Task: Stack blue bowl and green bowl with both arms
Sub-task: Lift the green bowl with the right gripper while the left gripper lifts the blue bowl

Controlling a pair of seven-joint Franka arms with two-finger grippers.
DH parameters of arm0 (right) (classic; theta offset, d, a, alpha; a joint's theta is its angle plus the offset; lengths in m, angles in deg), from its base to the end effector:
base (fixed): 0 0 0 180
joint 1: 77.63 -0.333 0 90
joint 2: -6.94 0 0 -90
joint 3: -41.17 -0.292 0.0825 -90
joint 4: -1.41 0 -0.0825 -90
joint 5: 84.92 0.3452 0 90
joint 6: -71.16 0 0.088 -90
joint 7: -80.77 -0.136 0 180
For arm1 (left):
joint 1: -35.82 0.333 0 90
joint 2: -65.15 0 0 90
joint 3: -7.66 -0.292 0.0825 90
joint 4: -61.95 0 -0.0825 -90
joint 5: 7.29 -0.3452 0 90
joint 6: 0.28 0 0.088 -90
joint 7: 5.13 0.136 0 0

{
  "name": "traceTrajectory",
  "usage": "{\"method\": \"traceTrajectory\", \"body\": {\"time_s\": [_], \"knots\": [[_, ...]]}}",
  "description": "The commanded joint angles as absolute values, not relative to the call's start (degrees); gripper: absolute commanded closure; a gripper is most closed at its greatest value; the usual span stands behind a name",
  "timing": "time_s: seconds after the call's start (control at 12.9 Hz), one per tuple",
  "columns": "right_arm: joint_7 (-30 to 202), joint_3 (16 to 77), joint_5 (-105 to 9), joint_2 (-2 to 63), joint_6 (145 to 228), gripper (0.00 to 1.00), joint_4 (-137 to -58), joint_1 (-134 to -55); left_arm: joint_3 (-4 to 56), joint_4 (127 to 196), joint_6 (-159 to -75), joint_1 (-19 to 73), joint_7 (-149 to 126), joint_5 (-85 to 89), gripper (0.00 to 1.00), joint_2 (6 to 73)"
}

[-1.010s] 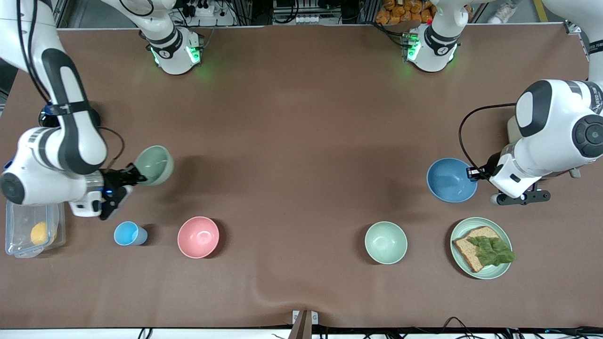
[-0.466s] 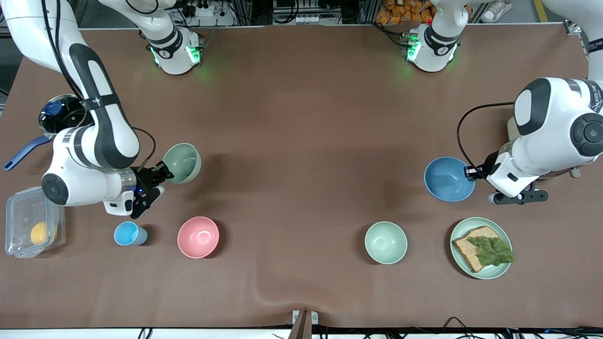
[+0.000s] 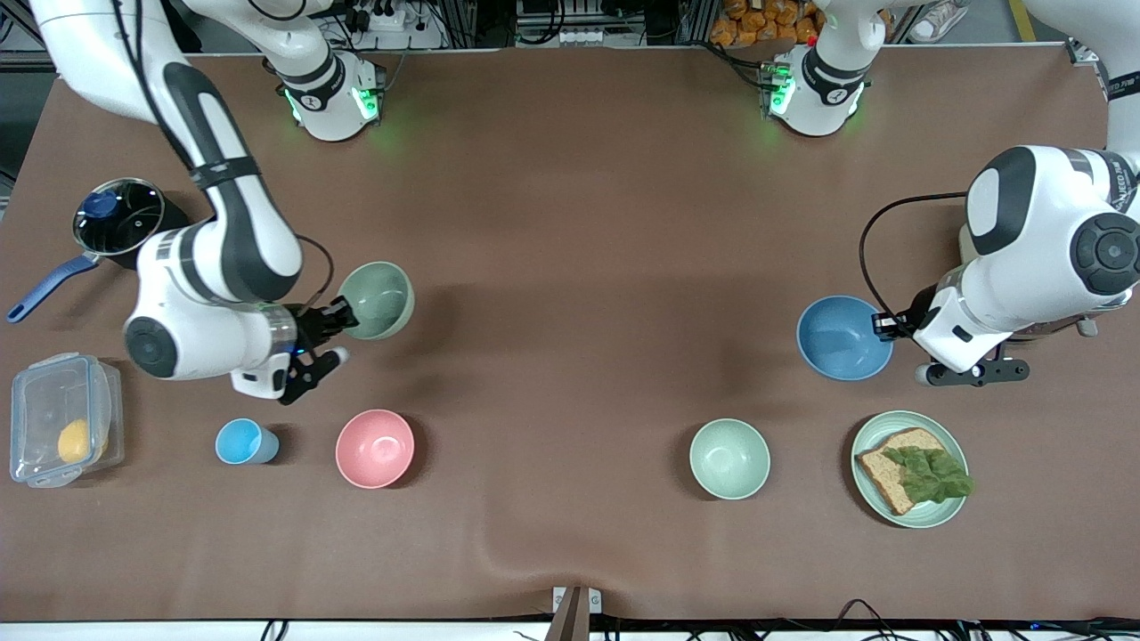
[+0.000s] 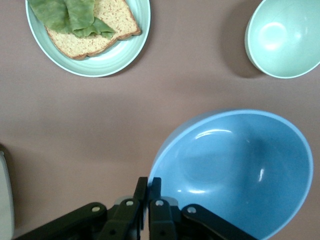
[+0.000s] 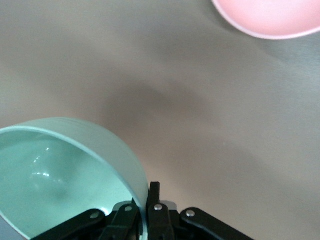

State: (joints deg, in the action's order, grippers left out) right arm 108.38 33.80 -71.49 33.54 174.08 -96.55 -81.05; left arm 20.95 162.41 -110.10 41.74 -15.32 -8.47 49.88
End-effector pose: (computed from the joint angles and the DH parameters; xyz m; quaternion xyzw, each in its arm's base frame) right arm 0.5554 0.1281 0.2764 -0.9338 -0.2742 0.1632 0.1620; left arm 0.5729 -0.0648 0.3768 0.9984 0.0231 -0.0506 0.0134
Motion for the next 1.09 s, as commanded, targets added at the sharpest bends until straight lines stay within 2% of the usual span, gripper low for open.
{"method": "traceTrajectory", "body": {"time_s": [0.0, 0.39, 0.62, 1.01], "knots": [[102.3, 34.0, -70.1, 32.1, 176.3, 1.0, -97.7, -85.7, 21.4, 161.4, -108.7, 41.7, -14.8, -9.7, 1.0, 50.6], [83.1, 34.0, -66.8, 34.0, 186.9, 1.0, -97.8, -99.0, 21.5, 161.4, -108.7, 41.4, -14.8, -9.7, 1.0, 50.6], [71.6, 34.0, -66.8, 39.5, 198.5, 1.0, -97.6, -107.1, 21.5, 161.8, -108.6, 41.4, -14.8, -9.7, 1.0, 50.6], [63.0, 34.2, -66.9, 46.0, 208.0, 1.0, -96.1, -113.0, 21.8, 162.0, -108.6, 41.3, -16.0, -9.7, 1.0, 50.0]]}}
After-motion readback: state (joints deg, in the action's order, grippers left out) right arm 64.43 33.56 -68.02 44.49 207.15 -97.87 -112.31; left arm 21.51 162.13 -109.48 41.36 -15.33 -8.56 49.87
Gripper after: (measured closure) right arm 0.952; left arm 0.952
